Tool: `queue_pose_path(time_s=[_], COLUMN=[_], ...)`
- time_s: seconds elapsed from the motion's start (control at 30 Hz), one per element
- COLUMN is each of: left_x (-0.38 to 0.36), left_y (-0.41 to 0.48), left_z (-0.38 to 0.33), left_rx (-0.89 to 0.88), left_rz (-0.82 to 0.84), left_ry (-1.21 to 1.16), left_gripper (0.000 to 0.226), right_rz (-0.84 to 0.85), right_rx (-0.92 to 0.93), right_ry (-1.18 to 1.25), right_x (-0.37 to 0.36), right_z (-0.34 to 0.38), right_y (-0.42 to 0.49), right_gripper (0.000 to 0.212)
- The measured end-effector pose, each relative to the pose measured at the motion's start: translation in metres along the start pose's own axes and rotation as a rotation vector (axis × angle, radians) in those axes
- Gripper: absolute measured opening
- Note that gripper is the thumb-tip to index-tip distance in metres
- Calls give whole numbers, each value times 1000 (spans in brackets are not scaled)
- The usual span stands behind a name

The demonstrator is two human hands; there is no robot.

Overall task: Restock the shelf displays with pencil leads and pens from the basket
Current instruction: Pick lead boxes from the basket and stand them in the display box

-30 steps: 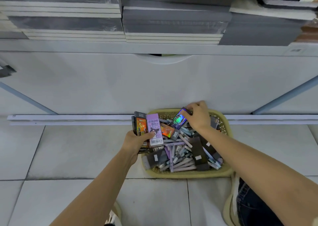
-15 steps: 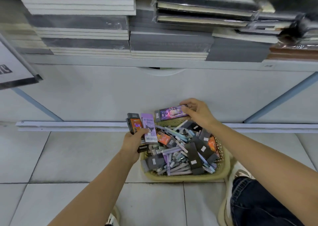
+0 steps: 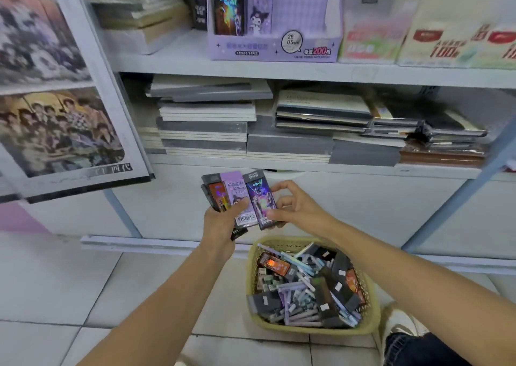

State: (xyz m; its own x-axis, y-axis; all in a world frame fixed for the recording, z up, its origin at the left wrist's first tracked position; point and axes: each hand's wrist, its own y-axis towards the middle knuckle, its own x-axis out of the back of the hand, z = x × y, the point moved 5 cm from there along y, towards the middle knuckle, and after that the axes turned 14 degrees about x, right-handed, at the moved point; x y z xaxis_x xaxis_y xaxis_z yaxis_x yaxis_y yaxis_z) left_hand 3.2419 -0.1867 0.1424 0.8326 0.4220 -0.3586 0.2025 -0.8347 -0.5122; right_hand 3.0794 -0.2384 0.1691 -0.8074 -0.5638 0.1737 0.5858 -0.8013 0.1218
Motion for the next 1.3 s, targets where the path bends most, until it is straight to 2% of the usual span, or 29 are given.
queue_pose_path(time_s=[0.17, 0.27, 0.37, 0.43, 0.47, 0.57, 0.7, 0.8, 0.9, 0.97, 1.13, 1.23, 1.3], left_x=[-7, -18, -30, -37, -40, -54, -66, -66, -61, -56, -45, -41, -43], left_y=[-25, -41, -57, -66, -69, -79, -87, -90, -87, -81, -66, -60, -56], left_z=[-45, -79, -116, -142, -154, -185, -221, -251, -274, -284, -294, -297, -297], left_rx=[-71, -151, -256, -320, -346, -413, -437, -423, -446, -461, -467, -460, -459], left_rz=[86, 132, 127, 123, 130, 154, 196, 230, 151, 100, 63, 66, 83], left_ry=[102, 185, 267, 307, 319, 357, 317, 289, 304, 297, 226, 207, 211], left_gripper=[28, 32, 30, 29, 29, 28, 29, 42, 55, 49, 61, 73, 74], right_rz=[35, 33, 50, 48, 8, -180, -153, -204, -360, -405, -287, -273, -249], right_rx=[78, 136, 209, 291, 341, 507, 593, 624, 685, 720, 755, 746, 721], right_ry=[-46, -74, -106, -154, -185, -256, -252, -233, -193, -193, -358, -449, -499], right_x=[-5, -6, -10, -11, -9, 5, 17, 37, 60, 68, 62, 63, 66], right_z=[46, 75, 109, 135, 149, 195, 242, 275, 303, 314, 310, 303, 305], right_y=[7, 14, 24, 34, 40, 57, 78, 96, 116, 128, 157, 167, 172], right_gripper=[56, 53, 44, 27, 22, 26, 36, 27, 21, 22, 26, 28, 27])
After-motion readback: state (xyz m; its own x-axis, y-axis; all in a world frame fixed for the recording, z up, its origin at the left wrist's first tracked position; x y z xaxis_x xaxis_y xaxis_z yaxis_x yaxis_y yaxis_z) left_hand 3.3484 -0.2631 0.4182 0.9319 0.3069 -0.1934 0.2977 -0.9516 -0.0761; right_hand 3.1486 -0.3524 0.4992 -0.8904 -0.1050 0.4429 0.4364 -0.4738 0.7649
